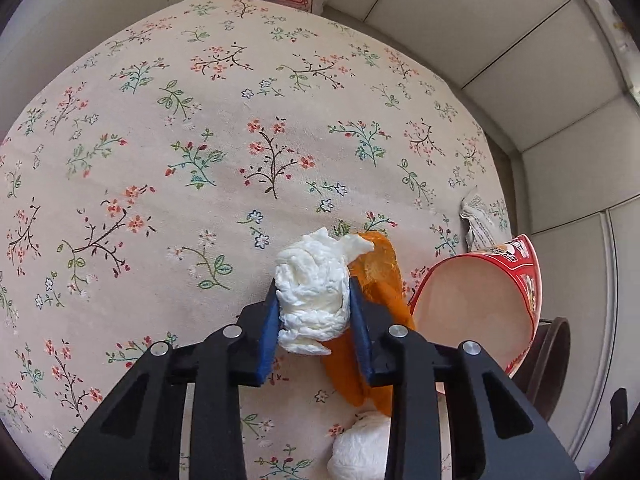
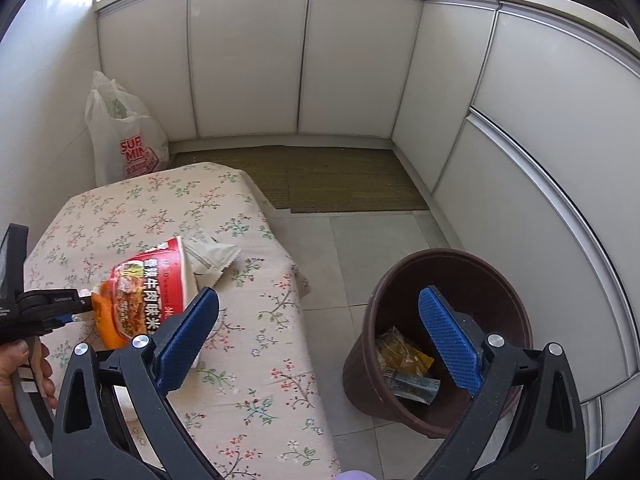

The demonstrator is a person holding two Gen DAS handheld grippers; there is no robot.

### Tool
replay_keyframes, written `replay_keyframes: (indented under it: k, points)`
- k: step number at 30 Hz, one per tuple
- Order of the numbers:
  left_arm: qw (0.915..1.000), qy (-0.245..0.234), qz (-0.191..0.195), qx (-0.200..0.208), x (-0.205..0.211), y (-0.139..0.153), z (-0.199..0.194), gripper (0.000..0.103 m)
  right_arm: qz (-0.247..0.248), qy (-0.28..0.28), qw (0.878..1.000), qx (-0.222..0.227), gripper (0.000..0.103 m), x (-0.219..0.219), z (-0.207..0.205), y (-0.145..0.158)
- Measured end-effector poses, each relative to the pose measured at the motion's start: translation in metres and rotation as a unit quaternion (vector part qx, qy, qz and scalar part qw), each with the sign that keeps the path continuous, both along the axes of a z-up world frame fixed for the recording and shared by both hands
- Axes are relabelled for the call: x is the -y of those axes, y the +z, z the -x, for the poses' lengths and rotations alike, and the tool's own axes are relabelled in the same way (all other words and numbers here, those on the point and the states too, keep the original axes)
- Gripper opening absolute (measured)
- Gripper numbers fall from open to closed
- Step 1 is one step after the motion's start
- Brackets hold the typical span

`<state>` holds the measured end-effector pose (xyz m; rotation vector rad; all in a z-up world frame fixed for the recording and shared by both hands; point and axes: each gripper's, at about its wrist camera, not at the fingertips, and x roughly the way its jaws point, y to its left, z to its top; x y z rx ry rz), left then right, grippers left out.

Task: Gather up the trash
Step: 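Move the left gripper to the table and grasp the white crumpled tissue, then grasp the white plastic ball with the right gripper while the left holds the tissue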

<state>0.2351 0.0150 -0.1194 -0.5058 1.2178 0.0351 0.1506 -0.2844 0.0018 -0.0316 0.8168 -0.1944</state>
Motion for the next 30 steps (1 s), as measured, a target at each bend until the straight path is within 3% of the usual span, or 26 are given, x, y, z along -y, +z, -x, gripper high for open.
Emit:
replay_keyframes:
  k: [5, 9, 11, 14, 19, 22, 30]
  points:
    - [0.9995, 0.018, 0.020, 0.018, -0.031, 0.010, 0.027, 0.031, -0.058, 0.076, 0.995, -0.035, 0.096, -0.030, -0.001, -0.007]
    - [0.9986, 0.025, 0.032, 0.035, -0.057, 0.023, 0.059, 0.031, -0.091, 0.122, 0.982, -0.107, 0.096, -0.065, 0.003, -0.033]
    - [0.9980, 0.030, 0.031, 0.045, -0.069, 0.031, 0.073, 0.031, -0.115, 0.124, 0.975, -0.142, 0.096, -0.081, 0.005, -0.050]
    - [0.9935, 0.042, 0.085, 0.063, -0.082, 0.046, 0.086, 0.031, -0.157, 0.126, 0.962, -0.182, 0.096, -0.101, 0.006, -0.073]
    - [0.9901, 0.034, 0.076, 0.114, -0.090, 0.077, 0.091, 0.031, -0.189, 0.108, 0.950, -0.225, 0.096, -0.130, 0.004, -0.107]
    - [0.9895, 0.026, 0.072, 0.123, -0.097, 0.083, 0.093, 0.031, -0.191, 0.091, 0.948, -0.239, 0.095, -0.140, 0.002, -0.125]
    - [0.9892, 0.039, 0.096, 0.104, -0.119, 0.071, 0.094, 0.031, -0.224, 0.073, 0.942, -0.239, 0.055, -0.153, -0.006, -0.142]
